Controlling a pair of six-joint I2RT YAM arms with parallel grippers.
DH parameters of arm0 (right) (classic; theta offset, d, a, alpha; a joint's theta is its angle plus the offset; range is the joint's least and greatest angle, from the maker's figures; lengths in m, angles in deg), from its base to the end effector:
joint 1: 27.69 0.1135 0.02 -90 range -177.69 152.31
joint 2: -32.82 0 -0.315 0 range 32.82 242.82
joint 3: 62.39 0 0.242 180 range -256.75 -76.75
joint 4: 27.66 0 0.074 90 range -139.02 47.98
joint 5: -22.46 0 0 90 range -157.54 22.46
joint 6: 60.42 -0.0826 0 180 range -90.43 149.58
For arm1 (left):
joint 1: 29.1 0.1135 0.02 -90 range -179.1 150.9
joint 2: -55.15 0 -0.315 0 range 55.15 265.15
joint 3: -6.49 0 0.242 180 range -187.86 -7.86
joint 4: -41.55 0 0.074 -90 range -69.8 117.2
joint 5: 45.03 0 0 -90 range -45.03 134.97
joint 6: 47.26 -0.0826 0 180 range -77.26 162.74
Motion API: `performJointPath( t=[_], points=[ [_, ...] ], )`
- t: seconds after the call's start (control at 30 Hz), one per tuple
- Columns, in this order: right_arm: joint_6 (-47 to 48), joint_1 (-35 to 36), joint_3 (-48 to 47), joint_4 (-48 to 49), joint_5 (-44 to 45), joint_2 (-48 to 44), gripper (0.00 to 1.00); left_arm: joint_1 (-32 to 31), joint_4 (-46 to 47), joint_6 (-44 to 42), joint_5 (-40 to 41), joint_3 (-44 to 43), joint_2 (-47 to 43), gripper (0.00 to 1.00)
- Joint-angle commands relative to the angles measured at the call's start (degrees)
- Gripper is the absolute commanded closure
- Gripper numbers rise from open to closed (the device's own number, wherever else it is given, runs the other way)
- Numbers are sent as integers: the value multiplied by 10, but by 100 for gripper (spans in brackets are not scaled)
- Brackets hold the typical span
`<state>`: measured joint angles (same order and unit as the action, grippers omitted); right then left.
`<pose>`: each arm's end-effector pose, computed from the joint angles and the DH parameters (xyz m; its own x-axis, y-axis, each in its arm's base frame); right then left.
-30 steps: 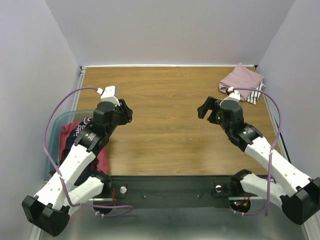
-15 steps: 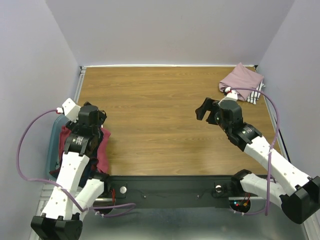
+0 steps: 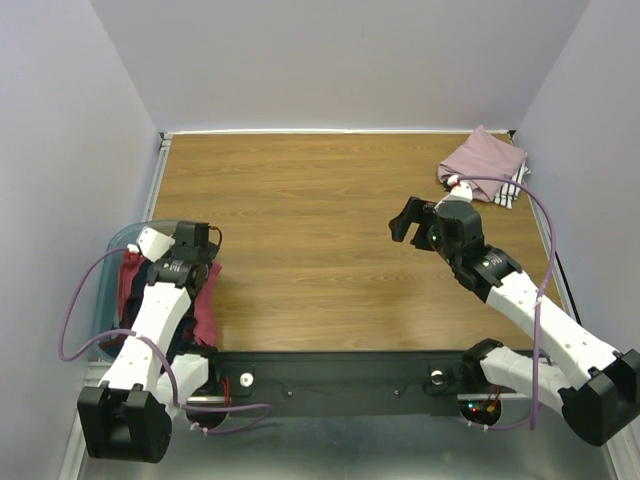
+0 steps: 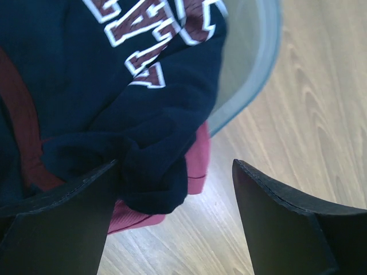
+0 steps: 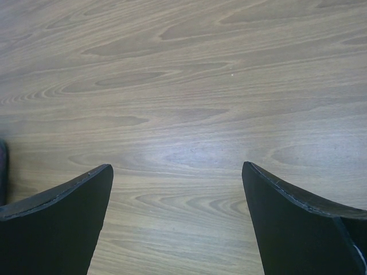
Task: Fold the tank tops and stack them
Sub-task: Grab the tank top from the pile
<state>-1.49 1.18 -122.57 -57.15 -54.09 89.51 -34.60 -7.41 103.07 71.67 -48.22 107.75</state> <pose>0.2083 0.0929 0.3238 -0.4767 0.3104 -0.8225 -0.0473 0.9252 0.3765 0.1744 0.0205 0.2648 -0.1681 -0.7636 -0.6234 -0.7400 0.5155 -0.4320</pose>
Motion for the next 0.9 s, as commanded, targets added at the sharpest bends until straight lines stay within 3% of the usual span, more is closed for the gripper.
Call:
performJointPath(
  t=[0.0, 0.07, 0.27, 0.3, 0.33, 0.47, 0.6, 0.73, 0.87],
  points=[
    [3, 1, 18, 13, 0, 2, 0, 6, 9, 66, 15, 21, -1, 14],
    [2, 1, 17, 13, -2, 6, 0, 8, 20, 68, 21, 27, -1, 20],
    [0, 1, 20, 13, -5, 5, 0, 22, 41, 63, 29, 31, 2, 63],
    [1, 1, 21, 13, -5, 4, 0, 25, 39, 62, 32, 23, 3, 91],
    [0, 1, 21, 13, -4, 4, 0, 32, 35, 59, 43, 16, 1, 100],
    [2, 1, 14, 13, -12, 9, 0, 37, 27, 11, 98, -55, -21, 100],
    [4, 1, -2, 12, -25, 20, 0, 37, 119, -103, 114, -167, -49, 100],
    [6, 1, -22, 13, -35, 27, 0, 37, 241, -214, 57, -254, -55, 100],
    [5, 1, -46, 13, -33, 35, 0, 29, 247, -268, -58, -421, 49, 100]
  ],
)
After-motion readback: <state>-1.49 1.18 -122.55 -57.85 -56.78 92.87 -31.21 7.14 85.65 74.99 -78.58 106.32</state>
